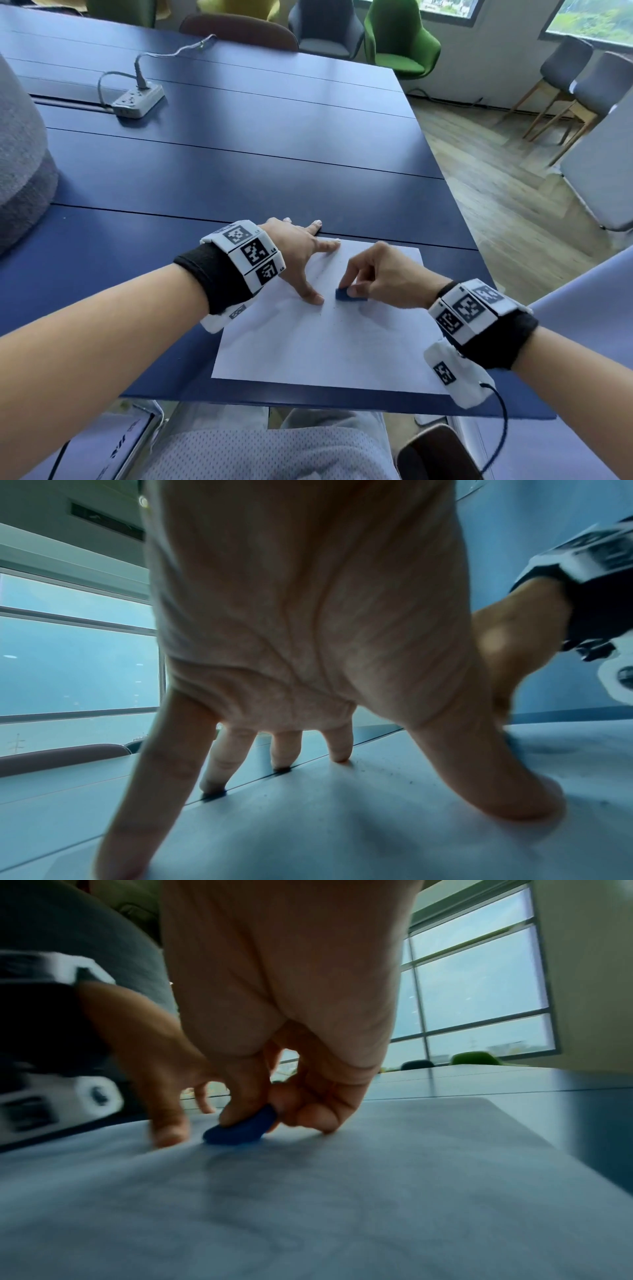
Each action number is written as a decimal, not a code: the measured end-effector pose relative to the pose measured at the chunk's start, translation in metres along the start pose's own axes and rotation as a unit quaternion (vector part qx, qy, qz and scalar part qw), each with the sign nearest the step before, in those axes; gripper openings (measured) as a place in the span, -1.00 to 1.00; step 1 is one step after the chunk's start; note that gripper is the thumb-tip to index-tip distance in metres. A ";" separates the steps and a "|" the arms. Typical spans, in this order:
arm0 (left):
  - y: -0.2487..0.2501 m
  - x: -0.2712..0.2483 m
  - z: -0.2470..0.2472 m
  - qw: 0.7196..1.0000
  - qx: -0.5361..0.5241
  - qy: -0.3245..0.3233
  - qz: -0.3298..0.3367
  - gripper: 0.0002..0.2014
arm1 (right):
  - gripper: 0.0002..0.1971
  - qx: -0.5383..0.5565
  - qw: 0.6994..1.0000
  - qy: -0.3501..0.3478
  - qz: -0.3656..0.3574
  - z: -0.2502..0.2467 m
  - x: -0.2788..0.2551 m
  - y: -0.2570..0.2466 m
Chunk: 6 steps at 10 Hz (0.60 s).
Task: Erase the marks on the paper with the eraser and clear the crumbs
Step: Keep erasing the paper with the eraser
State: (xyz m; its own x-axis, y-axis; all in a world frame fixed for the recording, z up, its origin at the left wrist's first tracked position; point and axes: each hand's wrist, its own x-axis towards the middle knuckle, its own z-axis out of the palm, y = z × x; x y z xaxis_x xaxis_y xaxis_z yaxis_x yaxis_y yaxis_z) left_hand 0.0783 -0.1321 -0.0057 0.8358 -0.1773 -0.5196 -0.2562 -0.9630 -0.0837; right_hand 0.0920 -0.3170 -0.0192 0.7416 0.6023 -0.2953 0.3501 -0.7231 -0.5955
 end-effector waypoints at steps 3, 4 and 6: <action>0.000 0.001 0.001 1.000 -0.001 -0.003 -0.005 0.13 | -0.86 -0.019 0.999 -0.048 -0.011 0.005 -0.007 -0.004; 0.000 0.002 0.001 1.000 0.000 -0.001 -0.005 0.13 | -0.86 -0.025 1.000 0.007 -0.004 0.001 -0.001 -0.002; -0.001 0.003 0.002 1.000 0.001 -0.003 -0.005 0.13 | -0.86 -0.025 0.998 -0.047 -0.021 0.010 -0.018 -0.003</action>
State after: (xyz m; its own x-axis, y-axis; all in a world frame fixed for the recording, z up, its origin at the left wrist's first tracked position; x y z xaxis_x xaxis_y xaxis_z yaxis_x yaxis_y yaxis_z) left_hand 0.0796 -0.1316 -0.0086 0.8353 -0.1662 -0.5241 -0.2487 -0.9643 -0.0905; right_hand 0.0722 -0.3219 -0.0191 0.6701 0.6593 -0.3410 0.4089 -0.7113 -0.5717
